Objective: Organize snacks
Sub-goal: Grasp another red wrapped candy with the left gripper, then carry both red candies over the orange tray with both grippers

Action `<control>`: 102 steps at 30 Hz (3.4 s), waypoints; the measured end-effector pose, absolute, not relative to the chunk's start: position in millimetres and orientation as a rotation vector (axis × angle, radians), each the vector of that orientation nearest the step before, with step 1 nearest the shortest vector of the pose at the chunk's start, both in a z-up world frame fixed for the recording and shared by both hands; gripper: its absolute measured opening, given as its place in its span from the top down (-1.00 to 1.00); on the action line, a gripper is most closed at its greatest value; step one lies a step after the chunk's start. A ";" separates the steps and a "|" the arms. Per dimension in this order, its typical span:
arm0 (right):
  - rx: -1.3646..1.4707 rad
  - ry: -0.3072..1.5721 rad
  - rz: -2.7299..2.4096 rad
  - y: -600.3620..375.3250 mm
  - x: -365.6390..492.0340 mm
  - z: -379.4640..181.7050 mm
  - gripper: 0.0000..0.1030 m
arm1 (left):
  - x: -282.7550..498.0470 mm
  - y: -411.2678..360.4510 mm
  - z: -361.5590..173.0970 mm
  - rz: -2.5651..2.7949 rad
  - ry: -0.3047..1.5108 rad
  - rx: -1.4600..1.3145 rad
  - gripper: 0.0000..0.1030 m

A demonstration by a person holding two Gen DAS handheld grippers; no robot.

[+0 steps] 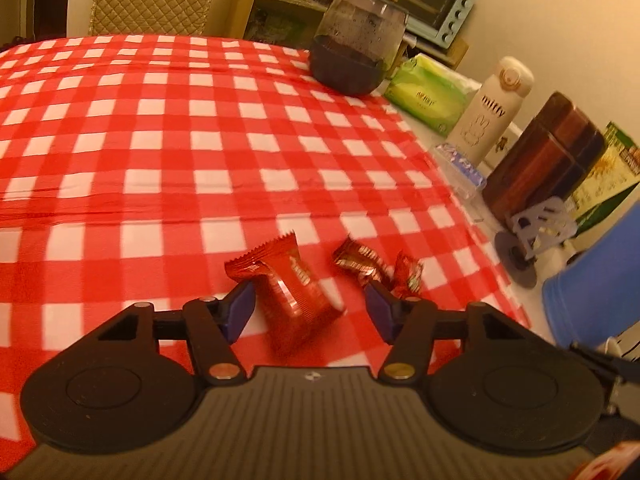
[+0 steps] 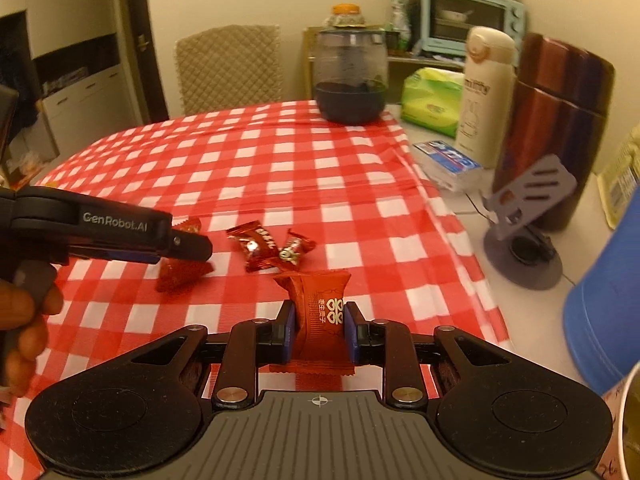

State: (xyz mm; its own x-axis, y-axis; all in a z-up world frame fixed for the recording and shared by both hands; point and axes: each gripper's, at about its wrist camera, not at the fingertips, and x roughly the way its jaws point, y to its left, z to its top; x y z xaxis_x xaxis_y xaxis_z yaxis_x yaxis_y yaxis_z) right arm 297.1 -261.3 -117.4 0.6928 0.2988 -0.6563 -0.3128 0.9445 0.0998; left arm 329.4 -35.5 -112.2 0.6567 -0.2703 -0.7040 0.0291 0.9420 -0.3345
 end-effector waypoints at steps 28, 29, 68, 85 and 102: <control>0.095 0.717 0.298 -262.8 257.6 -65.6 0.50 | 246.9 -45.6 -56.3 -0.138 0.827 -0.070 0.54; 0.098 0.713 0.297 -262.2 253.6 -59.5 0.50 | 240.1 -44.7 -50.3 -0.140 0.818 -0.072 0.54; 0.044 0.656 0.452 -147.3 98.7 23.7 0.50 | 43.2 67.7 42.7 0.025 0.694 -0.105 0.54; -0.022 0.678 0.571 -82.6 85.4 11.1 0.50 | 17.4 116.5 37.2 0.128 0.703 -0.124 0.54; -0.040 0.689 0.603 -60.6 93.8 3.5 0.50 | 17.1 138.6 31.9 0.168 0.712 -0.148 0.54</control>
State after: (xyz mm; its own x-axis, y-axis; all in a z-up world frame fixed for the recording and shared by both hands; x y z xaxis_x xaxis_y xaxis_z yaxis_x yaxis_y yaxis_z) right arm 93.8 -60.6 3.5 0.6089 0.5093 -0.6082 -0.5353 0.8296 0.1588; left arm 17.1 138.6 31.9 0.7449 0.1022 -0.6593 -0.2027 0.9761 -0.0777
